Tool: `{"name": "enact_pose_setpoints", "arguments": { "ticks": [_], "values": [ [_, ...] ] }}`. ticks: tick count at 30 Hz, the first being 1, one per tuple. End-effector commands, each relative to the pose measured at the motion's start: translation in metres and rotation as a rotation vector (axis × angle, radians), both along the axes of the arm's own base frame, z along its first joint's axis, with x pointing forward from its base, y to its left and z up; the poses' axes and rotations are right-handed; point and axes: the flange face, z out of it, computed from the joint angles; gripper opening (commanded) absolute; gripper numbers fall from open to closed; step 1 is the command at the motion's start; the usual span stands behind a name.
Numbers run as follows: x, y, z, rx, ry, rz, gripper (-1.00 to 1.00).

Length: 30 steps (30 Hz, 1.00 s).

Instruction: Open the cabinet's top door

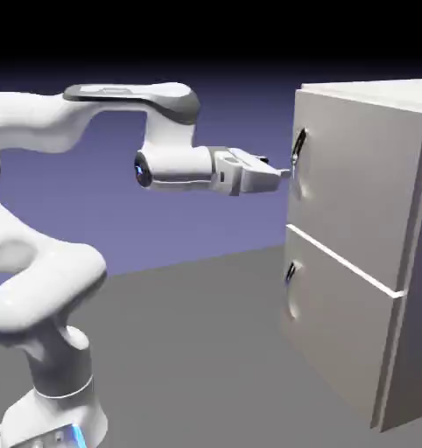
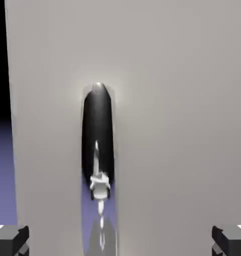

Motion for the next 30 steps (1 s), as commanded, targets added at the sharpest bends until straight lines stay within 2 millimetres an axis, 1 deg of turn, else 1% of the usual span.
{"name": "enact_pose_setpoints", "arguments": {
  "ticks": [1, 3, 5, 10, 11, 12, 20, 27, 30],
  "values": [
    [0.002, 0.003, -0.003, -0.004, -0.013, -0.005, 0.0],
    [0.007, 0.009, -0.009, -0.014, -0.038, -0.017, 0.0],
    [0.007, 0.009, -0.009, -0.015, -0.041, -0.018, 0.0],
    [0.057, 0.007, -0.009, -0.015, -0.041, -0.018, 0.0],
    [0.057, 0.007, -0.009, -0.015, -0.041, -0.018, -1.0],
    [0.057, 0.007, -0.009, -0.015, -0.041, -0.018, -1.0],
    [0.028, -0.007, -0.009, -0.013, -0.042, 0.076, -1.0],
    [0.013, -0.016, -0.009, -0.012, -0.041, 0.13, -1.0],
    [-0.001, -0.025, -0.009, -0.011, -0.042, 0.179, -1.0]
  ]
}}
